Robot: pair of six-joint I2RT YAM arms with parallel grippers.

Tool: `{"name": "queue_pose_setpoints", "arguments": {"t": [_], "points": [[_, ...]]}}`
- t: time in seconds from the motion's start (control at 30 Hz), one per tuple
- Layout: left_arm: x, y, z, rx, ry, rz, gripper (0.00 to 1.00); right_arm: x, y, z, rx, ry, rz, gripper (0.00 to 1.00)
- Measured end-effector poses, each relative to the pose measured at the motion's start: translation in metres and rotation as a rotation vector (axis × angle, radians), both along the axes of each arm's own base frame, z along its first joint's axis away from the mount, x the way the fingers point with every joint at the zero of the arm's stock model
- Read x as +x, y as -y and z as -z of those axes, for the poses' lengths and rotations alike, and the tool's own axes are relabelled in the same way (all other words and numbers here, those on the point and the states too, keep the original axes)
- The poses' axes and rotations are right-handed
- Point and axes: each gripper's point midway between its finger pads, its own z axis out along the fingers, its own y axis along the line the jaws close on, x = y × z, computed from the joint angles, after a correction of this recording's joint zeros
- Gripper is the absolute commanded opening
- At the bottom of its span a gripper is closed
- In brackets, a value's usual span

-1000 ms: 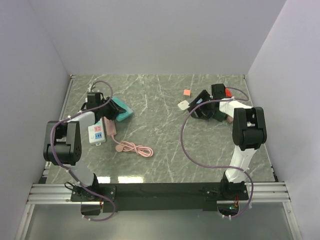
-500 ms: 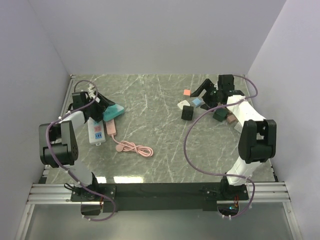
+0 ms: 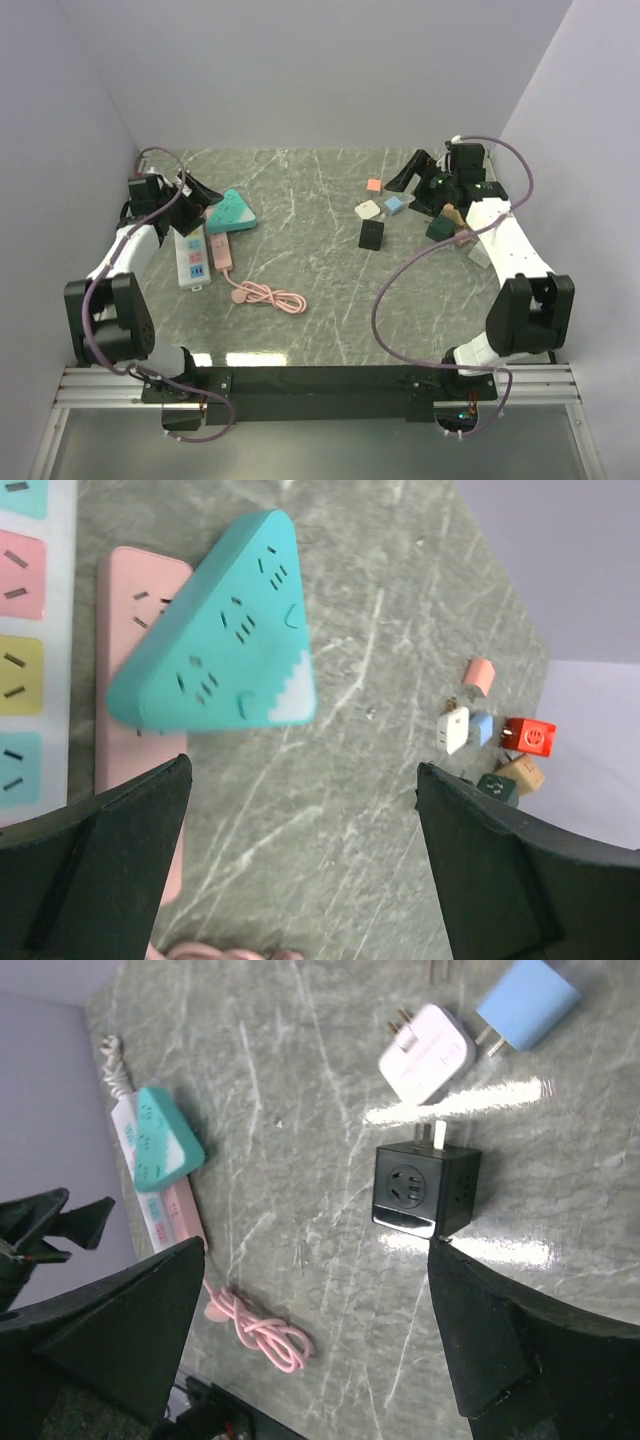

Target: Pull the plug off the socket

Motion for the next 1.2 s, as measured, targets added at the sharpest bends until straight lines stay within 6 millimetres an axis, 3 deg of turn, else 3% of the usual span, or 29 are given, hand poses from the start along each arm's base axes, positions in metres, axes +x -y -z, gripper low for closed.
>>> {"name": "queue_pose_setpoints", "arguments": {"t": [0.1,0.37,0.57,0.67,0.93,1.2], "points": [[-0.009,0.003,-0.023,0.019,0.049,0.023,0.99,-0.008,0.001,-0.019,-0.016,0.071,-0.014,0.99],[-0.036,0.022,-0.088,0.019,0.224,0.134,0.99,-0.066,0.011,-0.043,-0.052,0.228,0.007,0.99],[-0.054,0.037,-0.118,0.012,0.321,0.222,0.99,-0.097,0.021,-0.072,-0.075,0.387,0.056,0.99],[-0.060,0.043,-0.130,0.011,0.360,0.258,0.99,-0.101,0.025,-0.078,-0.091,0.418,0.070,1.00],[-0.065,0.059,-0.145,0.000,0.409,0.336,0.99,-0.103,0.032,-0.060,-0.130,0.368,0.090,1.00],[-0.066,0.065,-0.150,0.012,0.432,0.368,0.99,-0.100,0.038,-0.054,-0.163,0.341,0.114,1.00]]}}
